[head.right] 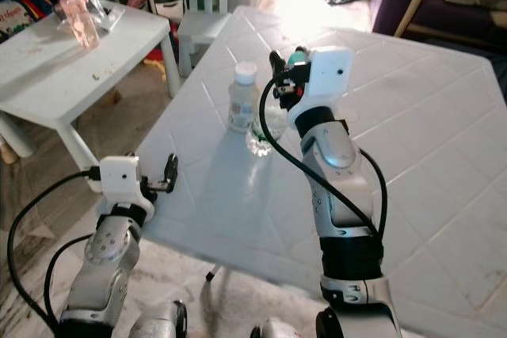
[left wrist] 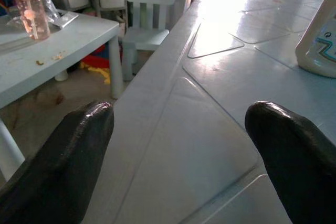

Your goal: Restocking fridge

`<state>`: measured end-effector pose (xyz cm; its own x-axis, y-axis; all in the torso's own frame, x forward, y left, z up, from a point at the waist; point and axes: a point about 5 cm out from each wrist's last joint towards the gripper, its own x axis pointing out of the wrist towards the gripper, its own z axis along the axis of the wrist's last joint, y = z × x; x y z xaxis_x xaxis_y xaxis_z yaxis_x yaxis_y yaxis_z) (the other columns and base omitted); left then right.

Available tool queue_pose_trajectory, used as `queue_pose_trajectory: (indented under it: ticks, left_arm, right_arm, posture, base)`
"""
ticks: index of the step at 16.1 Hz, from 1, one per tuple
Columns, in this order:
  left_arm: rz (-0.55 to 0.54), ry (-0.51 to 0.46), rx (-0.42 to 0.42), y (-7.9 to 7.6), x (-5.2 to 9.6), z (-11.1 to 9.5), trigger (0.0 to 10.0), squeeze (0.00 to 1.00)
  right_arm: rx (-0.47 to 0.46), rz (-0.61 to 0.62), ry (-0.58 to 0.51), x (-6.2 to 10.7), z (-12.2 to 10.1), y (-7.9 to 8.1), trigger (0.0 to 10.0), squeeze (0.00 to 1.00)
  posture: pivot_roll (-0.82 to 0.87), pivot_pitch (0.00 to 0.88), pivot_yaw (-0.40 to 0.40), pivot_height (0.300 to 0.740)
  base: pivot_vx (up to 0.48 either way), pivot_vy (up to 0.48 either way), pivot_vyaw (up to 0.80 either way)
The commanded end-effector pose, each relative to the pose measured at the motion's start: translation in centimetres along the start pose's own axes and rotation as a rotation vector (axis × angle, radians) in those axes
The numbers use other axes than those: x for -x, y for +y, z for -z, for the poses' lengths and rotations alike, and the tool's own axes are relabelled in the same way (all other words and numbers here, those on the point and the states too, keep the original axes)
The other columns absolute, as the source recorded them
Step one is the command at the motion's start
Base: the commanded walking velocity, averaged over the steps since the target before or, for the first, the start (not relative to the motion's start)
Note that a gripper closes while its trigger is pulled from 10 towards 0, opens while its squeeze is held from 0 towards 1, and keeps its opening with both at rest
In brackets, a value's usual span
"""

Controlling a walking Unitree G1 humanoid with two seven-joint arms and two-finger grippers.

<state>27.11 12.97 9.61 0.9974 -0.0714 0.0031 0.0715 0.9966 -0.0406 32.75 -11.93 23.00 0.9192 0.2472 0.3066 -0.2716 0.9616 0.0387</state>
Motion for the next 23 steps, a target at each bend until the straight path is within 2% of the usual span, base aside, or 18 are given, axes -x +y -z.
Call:
queue_pose_trajectory:
  ticks: [1,12,14,19,23]
  left_arm:
    - [-0.001,0.066,0.002,0.0,0.6,1.3,10.0,0.00]
    - [0.000,0.068,-0.012,0.2,0.4,1.4,10.0,0.00]
    - [-0.004,0.065,-0.023,0.6,0.4,1.3,10.0,0.00]
    - [-0.031,0.085,-0.069,1.8,0.9,2.0,10.0,0.00]
    - [-0.125,0.077,-0.125,2.9,1.5,2.5,10.0,0.00]
  right_arm:
    - [-0.014,-0.012,0.009,0.2,0.1,0.1,10.0,0.00]
    - [0.014,-0.059,0.036,0.5,1.2,0.4,10.0,0.00]
    - [0.021,-0.076,0.044,0.8,1.9,0.4,10.0,0.00]
    - [0.064,-0.163,0.111,2.9,5.2,1.3,10.0,0.00]
    - [0.092,-0.248,0.129,4.2,6.6,2.2,10.0,0.00]
  posture:
    - [0.12,0.088,-0.058,0.740]
    - [0.12,0.087,-0.055,0.740]
    - [0.13,0.090,-0.054,0.740]
    - [0.15,0.093,-0.059,0.740]
    - [0.16,0.067,-0.077,0.740]
  base:
    - [-0.285,0.000,0.00]
    - [-0.290,0.000,0.00]
    - [-0.279,0.000,0.61]
    - [-0.055,0.000,0.80]
    - [0.000,0.000,0.80]
